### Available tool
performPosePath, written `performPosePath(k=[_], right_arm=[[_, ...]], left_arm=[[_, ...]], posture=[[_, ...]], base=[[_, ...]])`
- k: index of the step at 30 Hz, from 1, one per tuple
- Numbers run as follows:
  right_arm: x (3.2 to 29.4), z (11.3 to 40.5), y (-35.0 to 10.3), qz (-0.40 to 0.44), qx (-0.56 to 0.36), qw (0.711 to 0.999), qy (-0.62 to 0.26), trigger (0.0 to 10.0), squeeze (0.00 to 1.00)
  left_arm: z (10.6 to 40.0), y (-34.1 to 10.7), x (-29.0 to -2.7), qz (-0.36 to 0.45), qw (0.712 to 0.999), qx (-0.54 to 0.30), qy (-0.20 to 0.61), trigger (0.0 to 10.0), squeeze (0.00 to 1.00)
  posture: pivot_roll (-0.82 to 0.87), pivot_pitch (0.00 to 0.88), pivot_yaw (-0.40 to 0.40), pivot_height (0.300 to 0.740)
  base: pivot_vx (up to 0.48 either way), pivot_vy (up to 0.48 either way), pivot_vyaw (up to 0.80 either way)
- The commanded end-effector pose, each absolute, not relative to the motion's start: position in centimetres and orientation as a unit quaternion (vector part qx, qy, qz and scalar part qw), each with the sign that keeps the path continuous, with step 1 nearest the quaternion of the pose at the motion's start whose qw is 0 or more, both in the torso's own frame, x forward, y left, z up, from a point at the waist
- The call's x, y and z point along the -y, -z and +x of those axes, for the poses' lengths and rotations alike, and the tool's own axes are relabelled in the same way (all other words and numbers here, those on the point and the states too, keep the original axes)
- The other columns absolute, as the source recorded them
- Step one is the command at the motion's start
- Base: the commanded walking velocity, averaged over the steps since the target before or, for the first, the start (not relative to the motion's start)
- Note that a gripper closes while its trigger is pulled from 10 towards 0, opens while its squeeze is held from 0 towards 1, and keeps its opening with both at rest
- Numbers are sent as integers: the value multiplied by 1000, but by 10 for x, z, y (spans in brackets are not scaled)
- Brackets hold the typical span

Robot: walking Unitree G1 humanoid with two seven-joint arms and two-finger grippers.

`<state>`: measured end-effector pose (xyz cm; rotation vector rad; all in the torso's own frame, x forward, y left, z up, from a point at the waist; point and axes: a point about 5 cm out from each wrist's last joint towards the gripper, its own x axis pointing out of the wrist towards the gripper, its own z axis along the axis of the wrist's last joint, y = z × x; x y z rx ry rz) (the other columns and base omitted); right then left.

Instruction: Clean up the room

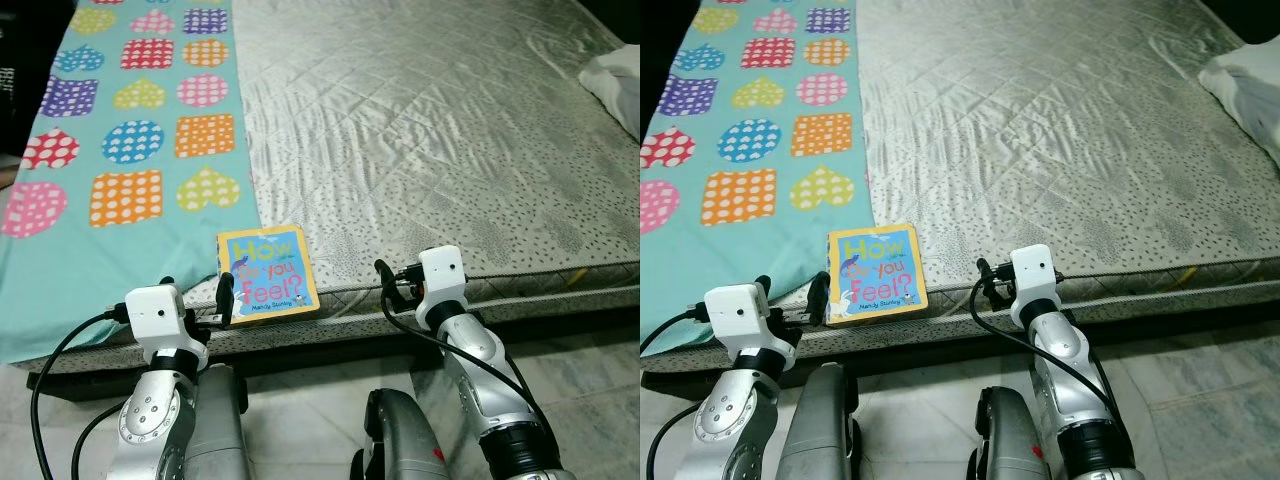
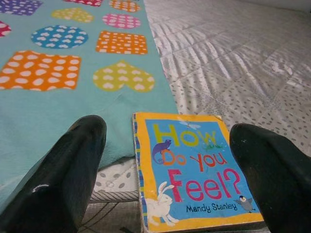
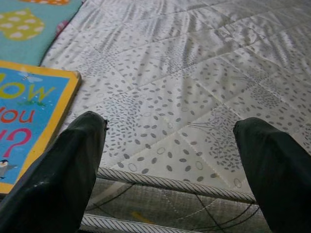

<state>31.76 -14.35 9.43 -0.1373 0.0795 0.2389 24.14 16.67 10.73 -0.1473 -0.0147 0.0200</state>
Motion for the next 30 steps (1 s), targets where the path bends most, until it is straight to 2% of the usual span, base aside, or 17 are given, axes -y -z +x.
performPosePath(k=[1,22,30], right_arm=[[145,315,-88,-66,-56,989,-117,10000,0],[144,316,-88,-65,-59,989,-119,10000,0],[144,316,-87,-65,-62,988,-122,10000,0]], left_arm=[[238,-105,-168,-72,997,4,-8,10000,0],[239,-105,-168,-73,997,0,-3,10000,0],[240,-103,-170,-73,997,-9,-14,10000,0]], posture=[[96,249,-36,596],[94,255,-34,596],[95,255,-34,596]], base=[[270,0,0],[324,0,0],[0,0,0]])
